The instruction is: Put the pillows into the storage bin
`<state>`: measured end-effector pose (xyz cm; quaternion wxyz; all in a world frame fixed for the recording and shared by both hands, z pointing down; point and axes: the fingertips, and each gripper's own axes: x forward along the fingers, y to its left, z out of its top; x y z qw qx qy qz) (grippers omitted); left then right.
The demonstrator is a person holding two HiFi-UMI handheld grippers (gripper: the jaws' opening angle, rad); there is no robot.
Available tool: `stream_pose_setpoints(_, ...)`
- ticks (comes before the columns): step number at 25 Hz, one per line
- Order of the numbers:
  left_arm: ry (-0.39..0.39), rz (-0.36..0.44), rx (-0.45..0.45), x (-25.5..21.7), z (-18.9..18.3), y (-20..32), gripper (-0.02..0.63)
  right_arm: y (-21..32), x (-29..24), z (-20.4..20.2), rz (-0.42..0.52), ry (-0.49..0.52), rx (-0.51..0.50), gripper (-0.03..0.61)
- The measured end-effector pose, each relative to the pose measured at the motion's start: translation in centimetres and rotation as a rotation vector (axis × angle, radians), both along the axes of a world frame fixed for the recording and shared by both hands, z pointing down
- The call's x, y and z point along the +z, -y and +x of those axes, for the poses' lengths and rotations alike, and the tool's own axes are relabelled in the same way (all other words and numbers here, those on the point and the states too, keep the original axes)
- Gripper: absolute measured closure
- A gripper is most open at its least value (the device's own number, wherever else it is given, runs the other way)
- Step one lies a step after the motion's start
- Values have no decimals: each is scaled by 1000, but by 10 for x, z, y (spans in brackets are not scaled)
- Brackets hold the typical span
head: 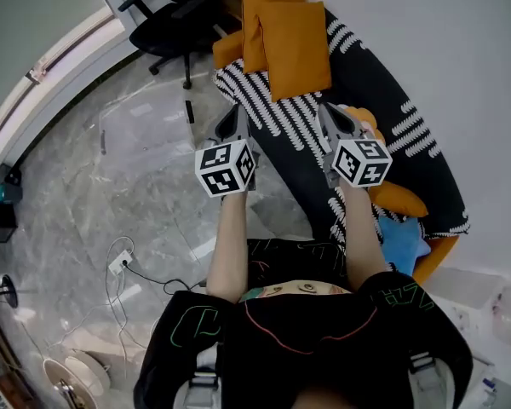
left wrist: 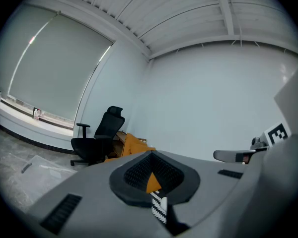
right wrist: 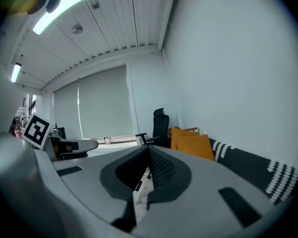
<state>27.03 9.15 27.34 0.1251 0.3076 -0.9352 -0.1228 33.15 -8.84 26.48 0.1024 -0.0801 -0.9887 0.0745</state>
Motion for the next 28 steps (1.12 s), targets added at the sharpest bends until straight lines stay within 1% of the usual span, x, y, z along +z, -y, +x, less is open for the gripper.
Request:
stream_pose_setpoints(3, -9, 12, 3, 5, -26, 2, 618, 7, 8, -20, -7, -20, 16, 575)
stream_pose_setpoints(6, -22, 36, 25, 15, -56, 18, 618, 21, 11, -45, -2, -28, 37, 575)
stream_pose_setpoints(9, -26, 51, 75, 23, -93, 49, 618, 47, 9, -82, 16, -22, 68, 575)
stream_pose_setpoints(12, -32, 42, 133, 32, -128, 68, 618, 57, 14, -123, -5, -36, 101, 575)
stream_pose_setpoints(14, -47, 34, 143, 38, -164, 65, 618, 50, 19, -161, -19, -44, 97, 575)
stream_pose_setpoints(17, -101, 50, 103, 51, -229, 46, 618, 28, 33, -223, -10, -83, 48, 575)
stream_pose_setpoints(19, -132, 52, 80, 59, -264, 31, 618, 13, 42, -258, -17, -109, 27, 575)
stream_pose_setpoints(22, -157, 63, 60, 61, -310, 17, 618, -3, 40, -307, -25, -117, 5, 575)
stream_pose_setpoints(25, -172, 67, 69, 66, -338, 17, 618, -10, 43, -338, -29, -121, -9, 575)
stream_pose_setpoints(28, -207, 56, 109, 81, -347, 28, 618, -1, 58, -345, -47, -155, 29, 575)
